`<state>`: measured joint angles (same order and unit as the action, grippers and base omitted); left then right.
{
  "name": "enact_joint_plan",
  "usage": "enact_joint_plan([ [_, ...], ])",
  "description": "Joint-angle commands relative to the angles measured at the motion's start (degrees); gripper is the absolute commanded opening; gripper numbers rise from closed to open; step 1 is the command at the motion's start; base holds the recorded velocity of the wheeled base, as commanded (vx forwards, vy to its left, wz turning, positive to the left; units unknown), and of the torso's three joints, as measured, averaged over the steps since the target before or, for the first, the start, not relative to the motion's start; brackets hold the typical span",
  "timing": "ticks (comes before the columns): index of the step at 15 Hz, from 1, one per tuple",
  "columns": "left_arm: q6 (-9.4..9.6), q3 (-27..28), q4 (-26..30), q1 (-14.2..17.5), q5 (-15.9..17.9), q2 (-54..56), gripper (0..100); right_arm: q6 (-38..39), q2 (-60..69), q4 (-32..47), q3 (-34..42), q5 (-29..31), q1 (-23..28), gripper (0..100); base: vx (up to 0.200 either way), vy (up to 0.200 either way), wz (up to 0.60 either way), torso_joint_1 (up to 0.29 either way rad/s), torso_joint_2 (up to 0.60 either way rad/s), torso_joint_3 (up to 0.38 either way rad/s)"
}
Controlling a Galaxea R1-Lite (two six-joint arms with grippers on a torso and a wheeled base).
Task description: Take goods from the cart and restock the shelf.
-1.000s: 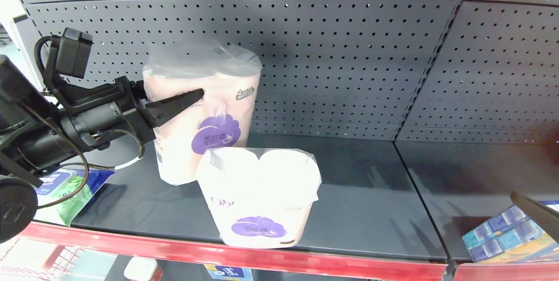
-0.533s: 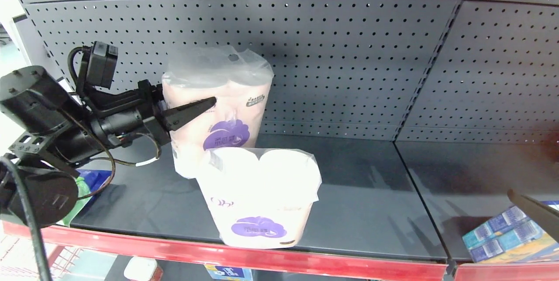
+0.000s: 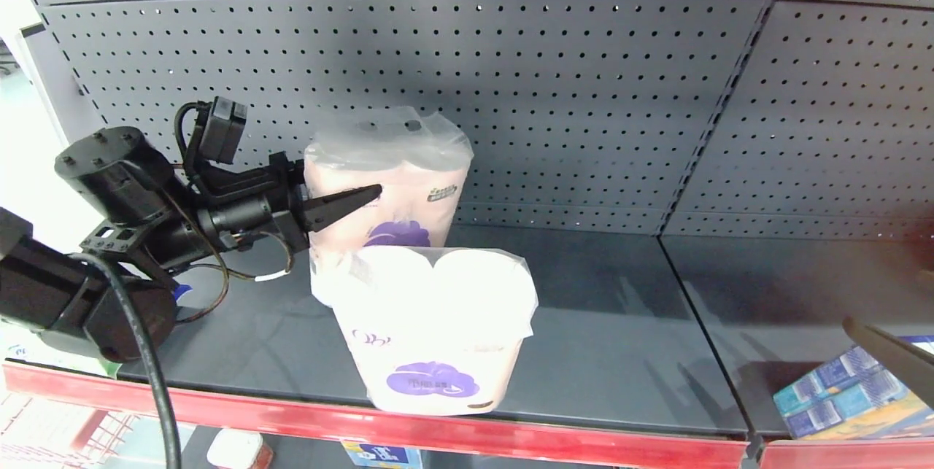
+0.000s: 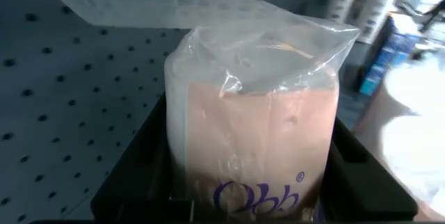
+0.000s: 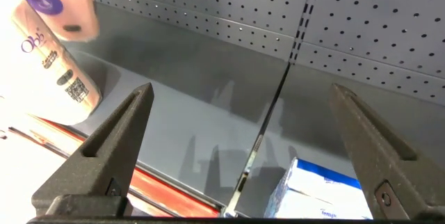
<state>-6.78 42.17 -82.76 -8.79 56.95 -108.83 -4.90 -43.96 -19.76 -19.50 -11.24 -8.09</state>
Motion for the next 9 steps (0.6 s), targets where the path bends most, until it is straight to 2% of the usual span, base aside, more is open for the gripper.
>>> enact_joint_plan([
  [1, 0.01, 1.3, -0.4, -0.1, 1.4, -2.2, 0, 0.0, -0.1, 0.0, -0.1, 0.0, -0.1, 100, 0.0, 0.0, 0.0, 0.0, 0.0, 0.0],
  [4, -0.25, 1.6, -1.5, -0.2, 4.1, -4.2, 0, 0.0, -0.7, 0.0, 0.0, -0.1, -0.1, 100, 0.0, 0.0, 0.0, 0.0, 0.0, 0.0],
  [7, -0.52, 4.1, -4.6, -1.5, 4.4, -7.7, 0, 0.0, -0.9, 0.0, 0.1, -0.1, -0.1, 100, 0.0, 0.0, 0.0, 0.0, 0.0, 0.0],
  [8, -1.31, 5.3, -5.7, -2.2, 4.5, -8.9, 0, 0.0, -0.9, 0.0, 0.2, -0.1, -0.1, 100, 0.0, 0.0, 0.0, 0.0, 0.0, 0.0],
  [9, -2.89, 5.8, -7.1, -2.8, 4.5, -9.8, 0, 0.0, -0.9, 0.0, 0.3, -0.1, -0.1, 100, 0.0, 0.0, 0.0, 0.0, 0.0, 0.0],
])
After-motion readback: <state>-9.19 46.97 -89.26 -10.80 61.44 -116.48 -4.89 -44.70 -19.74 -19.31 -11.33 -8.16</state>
